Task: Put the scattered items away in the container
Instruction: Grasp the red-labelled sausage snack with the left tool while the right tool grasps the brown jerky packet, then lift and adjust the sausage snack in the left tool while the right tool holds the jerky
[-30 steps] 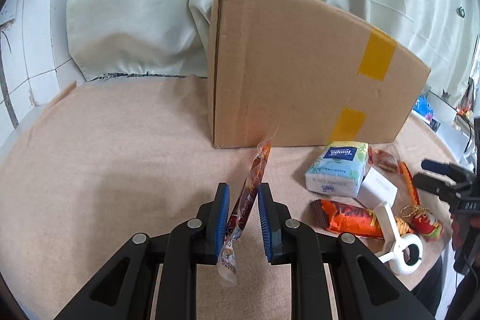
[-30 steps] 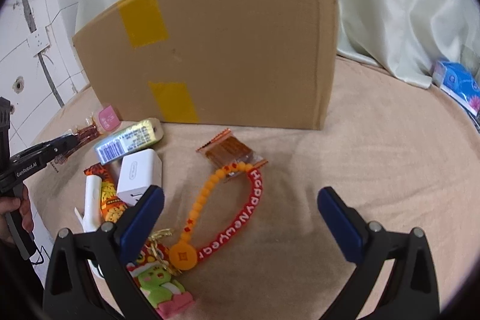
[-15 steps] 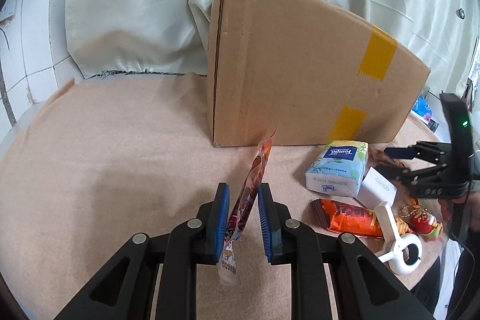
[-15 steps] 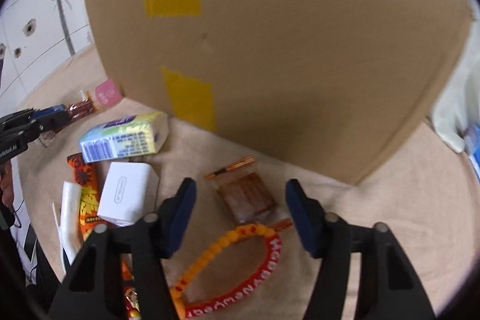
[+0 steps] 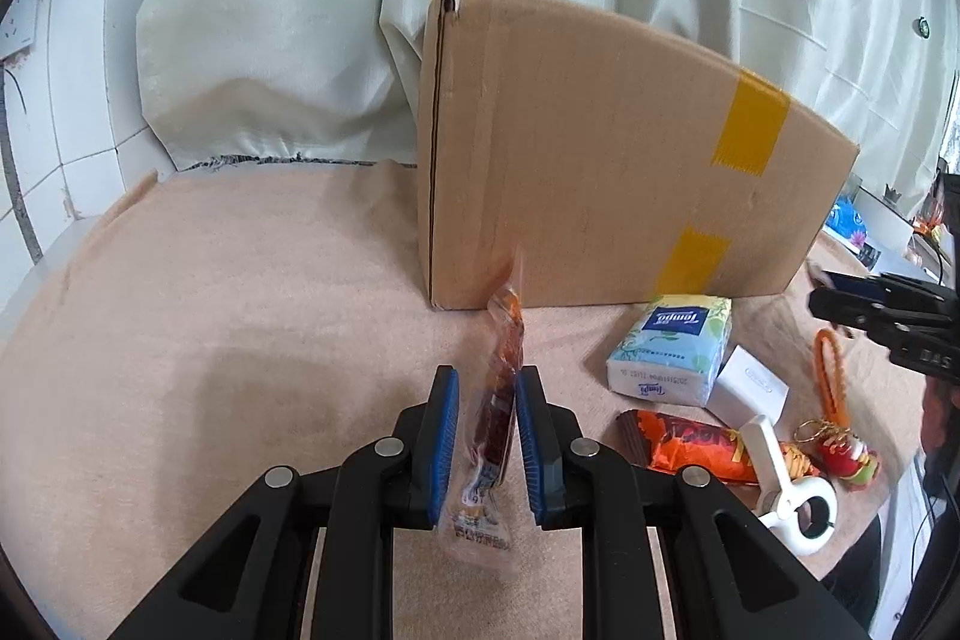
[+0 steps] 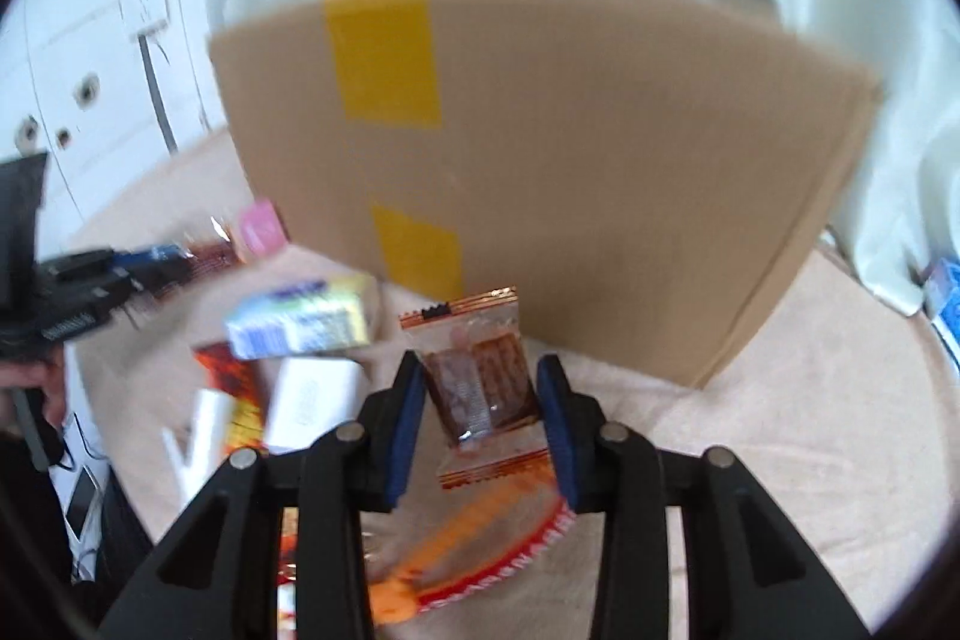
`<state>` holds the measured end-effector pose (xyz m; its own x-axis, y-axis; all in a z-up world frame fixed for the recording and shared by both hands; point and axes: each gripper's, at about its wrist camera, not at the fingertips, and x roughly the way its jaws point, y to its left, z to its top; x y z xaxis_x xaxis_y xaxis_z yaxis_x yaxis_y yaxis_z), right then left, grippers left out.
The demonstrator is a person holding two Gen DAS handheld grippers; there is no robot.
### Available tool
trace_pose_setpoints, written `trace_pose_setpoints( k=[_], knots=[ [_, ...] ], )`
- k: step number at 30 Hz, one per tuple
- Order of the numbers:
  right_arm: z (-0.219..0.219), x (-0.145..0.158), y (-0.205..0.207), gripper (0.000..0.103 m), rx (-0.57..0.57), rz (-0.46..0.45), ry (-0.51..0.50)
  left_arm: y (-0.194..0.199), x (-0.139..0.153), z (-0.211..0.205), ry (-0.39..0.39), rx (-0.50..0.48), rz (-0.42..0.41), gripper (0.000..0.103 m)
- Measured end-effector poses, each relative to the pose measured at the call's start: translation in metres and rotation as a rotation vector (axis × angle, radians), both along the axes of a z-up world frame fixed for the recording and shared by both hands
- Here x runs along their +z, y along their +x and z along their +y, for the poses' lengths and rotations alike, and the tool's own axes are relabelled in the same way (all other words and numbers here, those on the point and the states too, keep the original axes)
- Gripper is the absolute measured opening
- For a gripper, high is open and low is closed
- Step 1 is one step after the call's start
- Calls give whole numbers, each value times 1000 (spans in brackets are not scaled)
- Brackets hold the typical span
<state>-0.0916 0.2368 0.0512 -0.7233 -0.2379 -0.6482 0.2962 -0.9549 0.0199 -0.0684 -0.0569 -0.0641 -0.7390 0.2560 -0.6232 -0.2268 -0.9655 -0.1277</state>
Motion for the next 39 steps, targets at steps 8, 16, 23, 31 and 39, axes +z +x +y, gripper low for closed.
trace_pose_setpoints(
  k=[8, 16, 23, 31, 39],
  knots=[
    [0, 22, 30, 42, -12, 90, -85, 7, 8, 4, -8, -14, 17, 21],
    [-4, 8, 31, 42, -11, 45, -59, 3, -2, 18, 12, -57, -31, 22],
    [-7, -1, 36, 42, -3, 21, -65, -6, -14, 35, -19, -62, -99, 24],
    [-7, -4, 36, 42, 3, 11, -75, -13, -22, 40, -36, -30, -137, 73],
    [-4, -6, 35, 42, 2, 5, -80, -14, -26, 32, -16, -57, -120, 66]
  ],
)
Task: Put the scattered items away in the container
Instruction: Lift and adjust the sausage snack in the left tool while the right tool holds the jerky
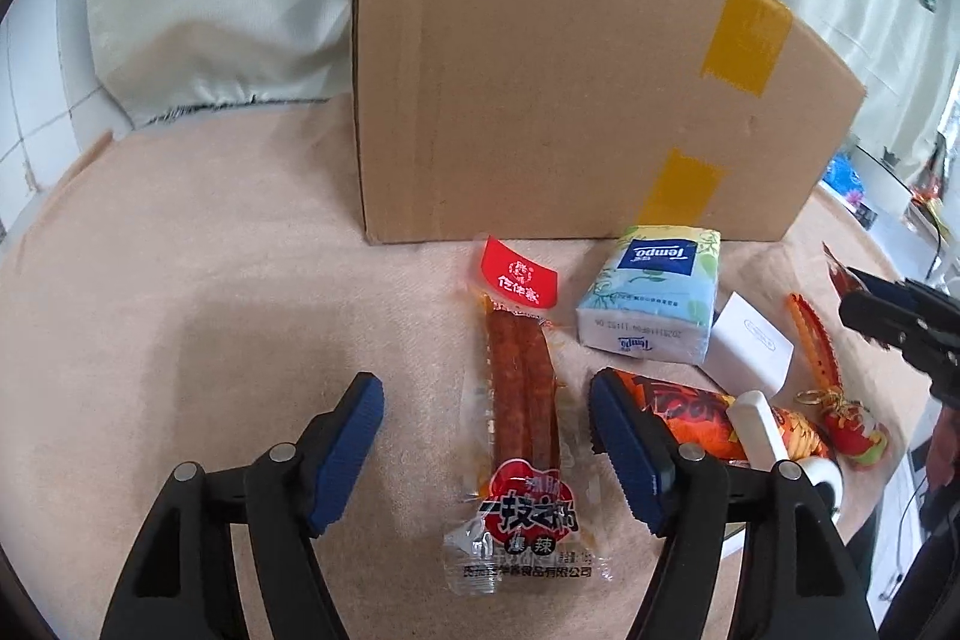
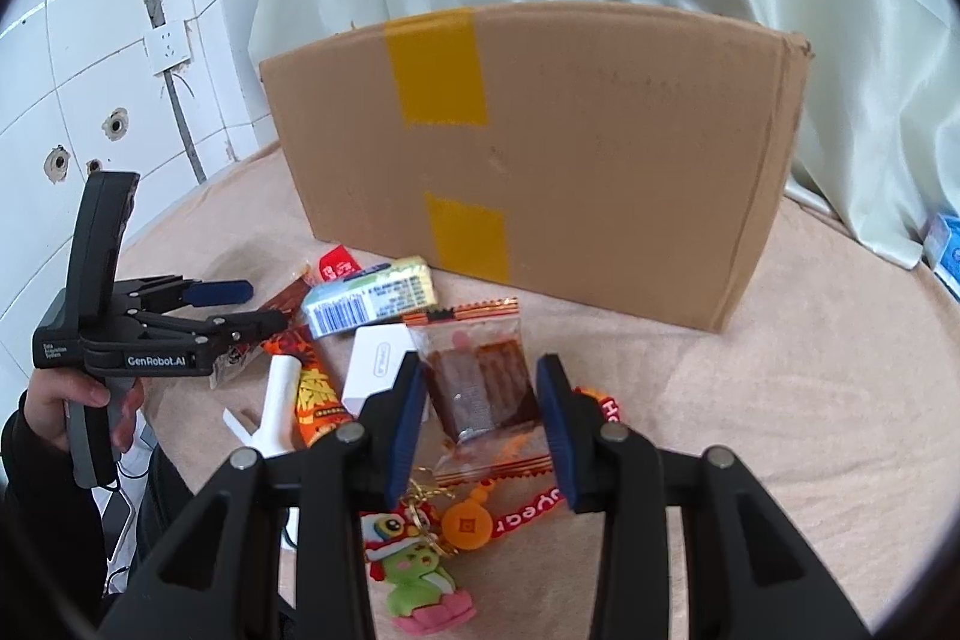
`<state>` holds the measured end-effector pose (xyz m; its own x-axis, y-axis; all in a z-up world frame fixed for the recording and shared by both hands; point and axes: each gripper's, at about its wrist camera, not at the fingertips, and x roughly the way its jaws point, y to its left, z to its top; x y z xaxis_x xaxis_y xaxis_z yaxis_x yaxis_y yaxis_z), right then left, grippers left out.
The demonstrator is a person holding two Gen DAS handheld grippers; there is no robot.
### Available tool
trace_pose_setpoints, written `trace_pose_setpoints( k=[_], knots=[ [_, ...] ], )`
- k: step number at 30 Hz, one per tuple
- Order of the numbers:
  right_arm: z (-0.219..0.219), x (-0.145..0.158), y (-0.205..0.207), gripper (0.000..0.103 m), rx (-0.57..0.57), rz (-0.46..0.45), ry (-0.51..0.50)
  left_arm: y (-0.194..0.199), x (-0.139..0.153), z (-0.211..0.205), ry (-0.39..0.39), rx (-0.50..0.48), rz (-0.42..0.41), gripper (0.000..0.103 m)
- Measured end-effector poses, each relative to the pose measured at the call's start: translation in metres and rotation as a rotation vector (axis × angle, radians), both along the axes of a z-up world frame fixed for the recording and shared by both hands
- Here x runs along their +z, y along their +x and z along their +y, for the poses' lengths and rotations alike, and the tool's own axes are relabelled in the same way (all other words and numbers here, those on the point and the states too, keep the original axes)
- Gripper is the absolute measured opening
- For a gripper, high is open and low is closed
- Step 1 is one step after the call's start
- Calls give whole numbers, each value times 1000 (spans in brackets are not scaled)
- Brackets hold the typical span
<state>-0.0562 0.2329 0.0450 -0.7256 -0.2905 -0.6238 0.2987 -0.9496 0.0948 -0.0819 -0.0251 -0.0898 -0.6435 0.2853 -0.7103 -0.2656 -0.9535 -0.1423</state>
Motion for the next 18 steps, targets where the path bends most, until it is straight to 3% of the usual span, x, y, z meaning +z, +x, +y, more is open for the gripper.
trace_pose_setpoints(
  k=[1, 2, 6, 7, 13, 18],
  knots=[
    [0, 0, 0, 42, -1, 0, 0, 1, 0, 0, -10, -5, 18, 36],
    [0, 0, 0, 42, -1, 1, -3, 2, 1, -3, 18, -7, 22, 29],
    [1, 1, 2, 42, -2, 6, -14, 5, 8, -4, 39, -21, 26, 25],
    [1, 1, 1, 42, 0, 6, -15, 7, 11, -3, 39, -28, 31, 11],
    [-1, 8, 5, 42, -2, 28, -20, 18, 31, 0, 24, -39, 75, 11],
    [-4, 13, 8, 42, 3, 45, -21, 25, 42, -6, -6, 7, 124, 9]
  ],
)
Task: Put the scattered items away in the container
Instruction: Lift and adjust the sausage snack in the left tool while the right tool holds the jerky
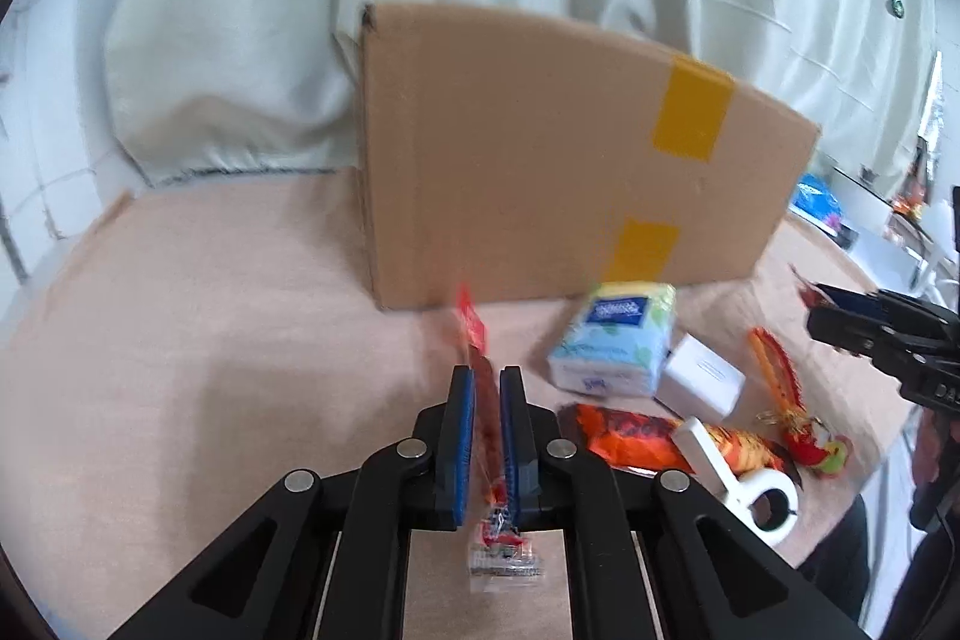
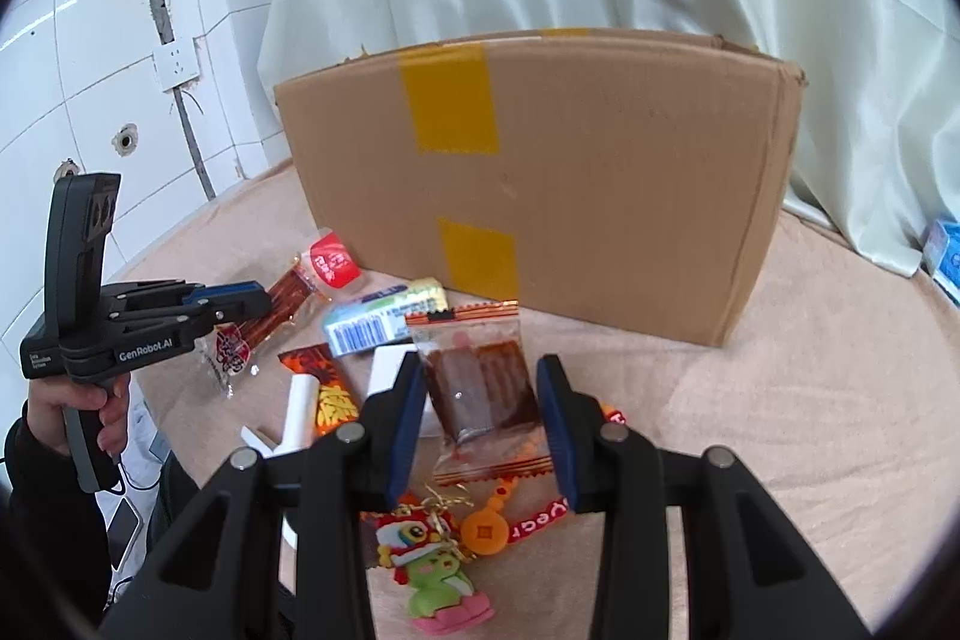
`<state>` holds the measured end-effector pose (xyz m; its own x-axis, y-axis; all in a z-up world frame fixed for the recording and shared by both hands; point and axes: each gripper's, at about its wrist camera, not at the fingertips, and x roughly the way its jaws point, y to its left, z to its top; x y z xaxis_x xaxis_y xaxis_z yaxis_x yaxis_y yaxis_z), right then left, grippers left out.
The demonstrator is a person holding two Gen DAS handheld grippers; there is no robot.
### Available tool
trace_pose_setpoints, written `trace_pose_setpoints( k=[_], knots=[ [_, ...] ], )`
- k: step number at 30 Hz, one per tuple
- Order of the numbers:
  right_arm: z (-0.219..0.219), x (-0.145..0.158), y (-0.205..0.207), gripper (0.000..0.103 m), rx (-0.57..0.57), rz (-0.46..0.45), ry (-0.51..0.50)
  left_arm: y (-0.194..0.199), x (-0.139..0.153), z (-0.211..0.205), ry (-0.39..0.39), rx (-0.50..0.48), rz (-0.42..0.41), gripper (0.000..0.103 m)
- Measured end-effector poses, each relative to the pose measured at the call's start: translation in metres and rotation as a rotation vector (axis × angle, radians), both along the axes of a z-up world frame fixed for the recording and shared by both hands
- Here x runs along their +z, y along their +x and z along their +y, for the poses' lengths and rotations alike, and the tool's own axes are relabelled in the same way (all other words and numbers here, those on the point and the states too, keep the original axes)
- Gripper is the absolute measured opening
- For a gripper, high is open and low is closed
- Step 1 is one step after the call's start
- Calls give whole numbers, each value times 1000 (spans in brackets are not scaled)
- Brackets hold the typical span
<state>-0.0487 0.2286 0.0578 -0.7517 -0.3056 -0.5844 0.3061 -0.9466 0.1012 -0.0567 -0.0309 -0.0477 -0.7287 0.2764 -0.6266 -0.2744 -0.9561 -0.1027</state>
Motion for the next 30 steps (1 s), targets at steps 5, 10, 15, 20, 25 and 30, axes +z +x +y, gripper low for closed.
trace_pose_setpoints(
  k=[5, 10, 15, 20, 25, 30],
  knots=[
    [0, 5, 3, 42, 5, 15, -8, 1, 1, 0, 9, -35, -30, 9],
    [-3, 1, 3, 42, 11, 5, -1, -5, -21, 2, -3, -11, -93, 10],
    [-4, -1, 6, 42, 12, -1, 3, -3, -19, -9, 15, 55, -66, 10],
    [-1, -1, 5, 42, 5, 2, -1, -4, -19, -9, -11, 54, -108, 11],
    [-5, -4, 3, 42, 22, -5, -7, -3, -22, 4, -81, 36, -101, 11],
    [-6, -4, 4, 42, 32, -5, -6, -2, -19, 6, -97, 51, -105, 12]
  ],
)
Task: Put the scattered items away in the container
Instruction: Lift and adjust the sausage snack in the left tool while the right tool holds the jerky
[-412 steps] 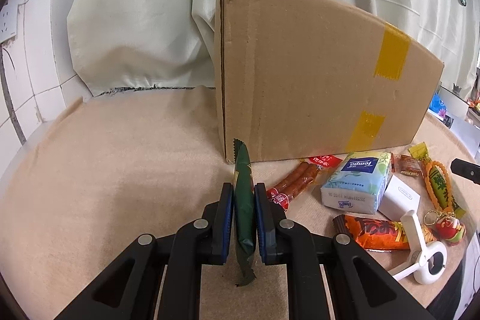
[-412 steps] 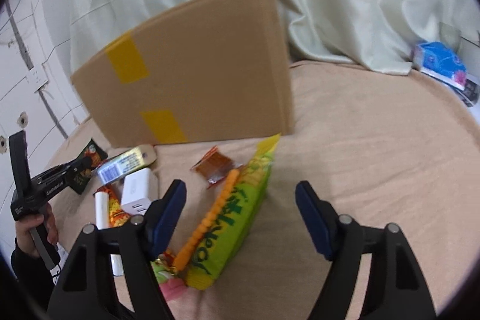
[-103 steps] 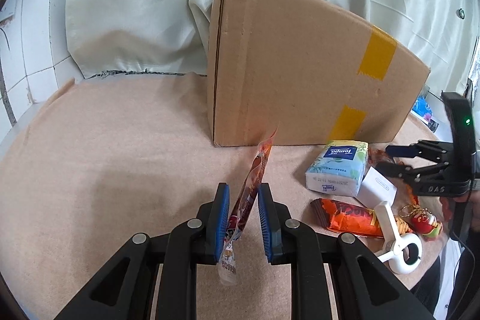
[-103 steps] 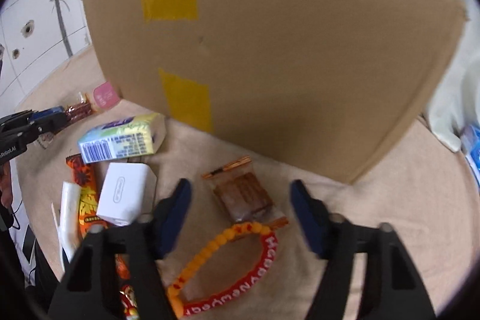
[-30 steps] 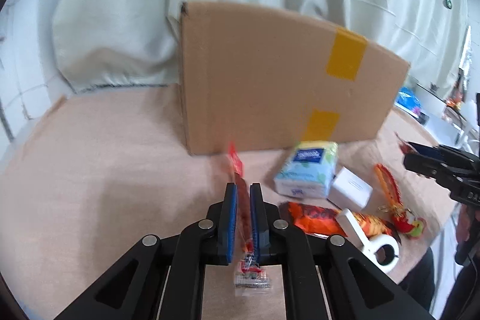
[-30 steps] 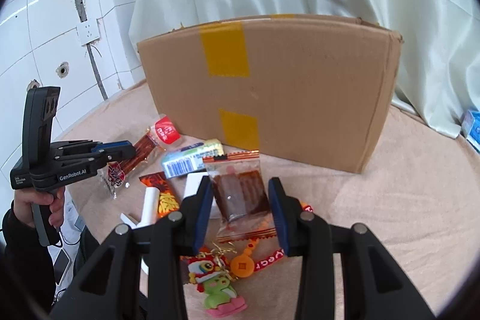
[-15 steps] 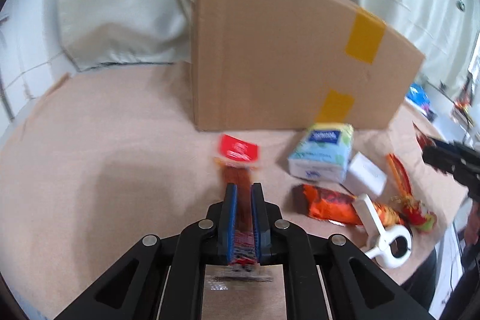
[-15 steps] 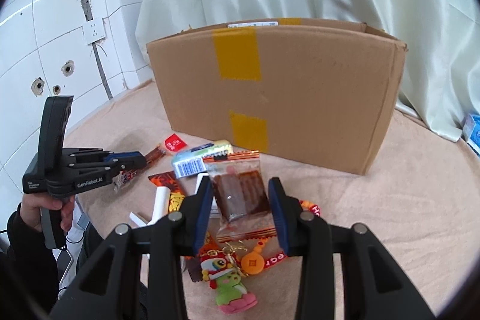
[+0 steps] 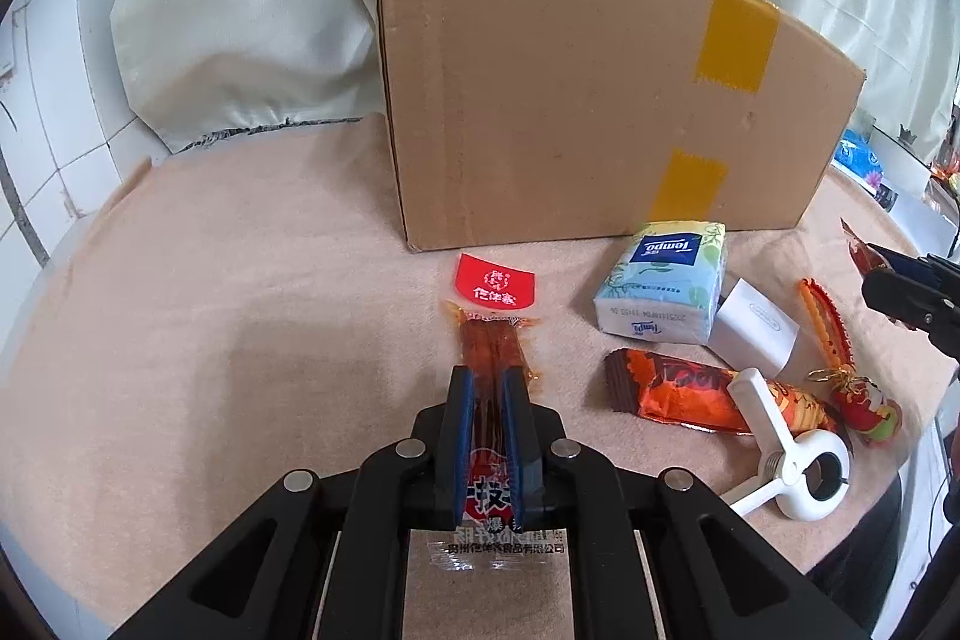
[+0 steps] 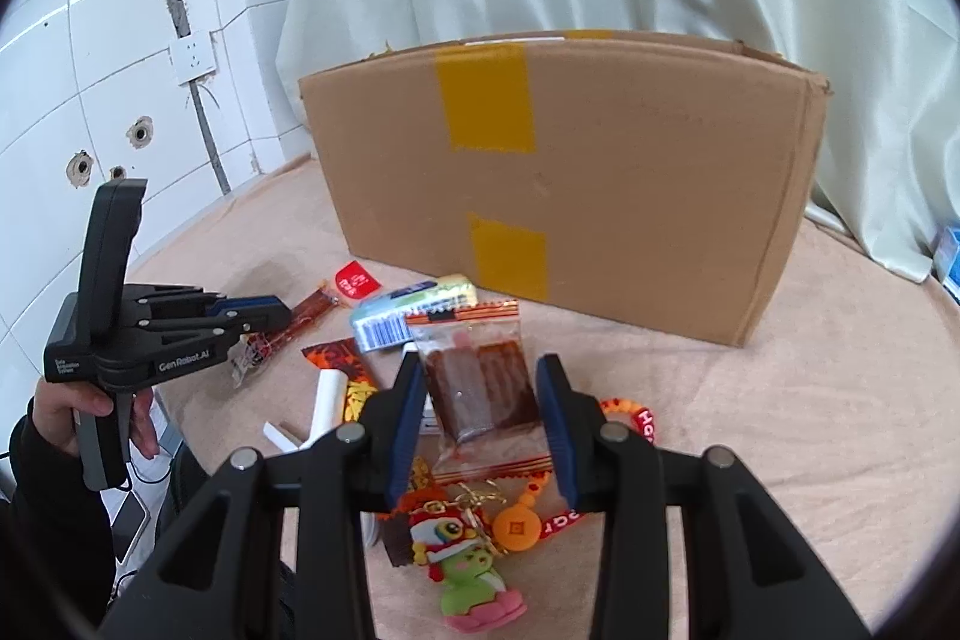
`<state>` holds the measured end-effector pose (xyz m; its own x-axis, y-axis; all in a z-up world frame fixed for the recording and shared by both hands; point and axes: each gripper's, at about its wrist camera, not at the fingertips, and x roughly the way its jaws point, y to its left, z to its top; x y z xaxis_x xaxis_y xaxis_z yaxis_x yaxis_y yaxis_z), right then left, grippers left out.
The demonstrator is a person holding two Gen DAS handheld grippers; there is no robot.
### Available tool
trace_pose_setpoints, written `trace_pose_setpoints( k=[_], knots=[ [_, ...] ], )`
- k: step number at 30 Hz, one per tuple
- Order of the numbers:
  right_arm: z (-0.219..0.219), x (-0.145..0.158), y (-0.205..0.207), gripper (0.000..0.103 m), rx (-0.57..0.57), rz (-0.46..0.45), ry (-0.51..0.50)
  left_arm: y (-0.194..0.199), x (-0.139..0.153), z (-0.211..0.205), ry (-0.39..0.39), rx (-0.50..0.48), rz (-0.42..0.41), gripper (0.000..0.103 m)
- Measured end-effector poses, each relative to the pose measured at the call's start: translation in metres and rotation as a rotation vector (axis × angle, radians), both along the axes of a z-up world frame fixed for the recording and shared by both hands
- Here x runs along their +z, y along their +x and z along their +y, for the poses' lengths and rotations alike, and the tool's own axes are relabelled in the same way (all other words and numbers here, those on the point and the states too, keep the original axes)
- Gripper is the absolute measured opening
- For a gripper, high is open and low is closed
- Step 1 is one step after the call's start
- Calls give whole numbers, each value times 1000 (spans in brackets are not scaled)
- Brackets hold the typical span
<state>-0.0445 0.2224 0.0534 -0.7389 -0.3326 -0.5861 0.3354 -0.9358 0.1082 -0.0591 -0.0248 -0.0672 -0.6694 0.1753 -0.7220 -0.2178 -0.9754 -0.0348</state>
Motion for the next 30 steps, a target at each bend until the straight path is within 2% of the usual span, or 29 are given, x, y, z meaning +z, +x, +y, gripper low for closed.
trace_pose_setpoints(
  k=[1, 3, 4, 5, 8, 11, 15, 17, 18, 19, 20, 21, 22, 25, 30],
  knots=[
    [0, 0, 0, 42, -1, -1, -1, 1, 1, 0, -1, 1, 3, 20],
    [0, 1, 0, 42, -4, 0, -5, 0, 1, 0, 11, 6, -2, 60],
    [0, 1, 0, 42, -6, 1, -6, -2, 0, -1, 17, -3, -8, 95],
    [1, 1, 1, 42, -6, 3, -9, -2, 0, 0, 30, -19, -9, 102],
    [1, 1, 2, 42, -5, 6, -14, -4, -3, -2, 34, -7, -19, 102],
    [1, 0, 2, 42, -5, 6, -15, -9, -11, 2, -36, 11, -44, 102],
    [2, -1, 1, 42, -14, -1, -13, -11, -20, 6, -87, 1, -51, 102],
    [6, -4, -1, 42, -25, -15, -13, -11, -23, 7, -74, -24, -44, 99],
    [7, -5, -2, 42, -32, -18, -12, -11, -24, 6, -63, -40, -46, 95],
    [8, -6, -3, 42, -32, -23, -13, -10, -23, 6, -55, -55, -30, 80],
    [8, -6, -2, 42, -33, -23, -14, -9, -20, 6, -42, -72, -11, 51],
    [8, -7, -2, 42, -32, -22, -15, -8, -18, 5, -37, -70, -2, 46],
    [8, -7, -2, 42, -28, -25, -15, -9, -16, 4, -34, -71, -7, 45],
    [7, -6, -1, 43, -23, -23, -15, -11, -11, 1, 0, -83, -2, 33],
    [2, -7, 2, 43, 2, -27, -22, -4, -2, -1, 30, -94, 23, 31]
  ],
)
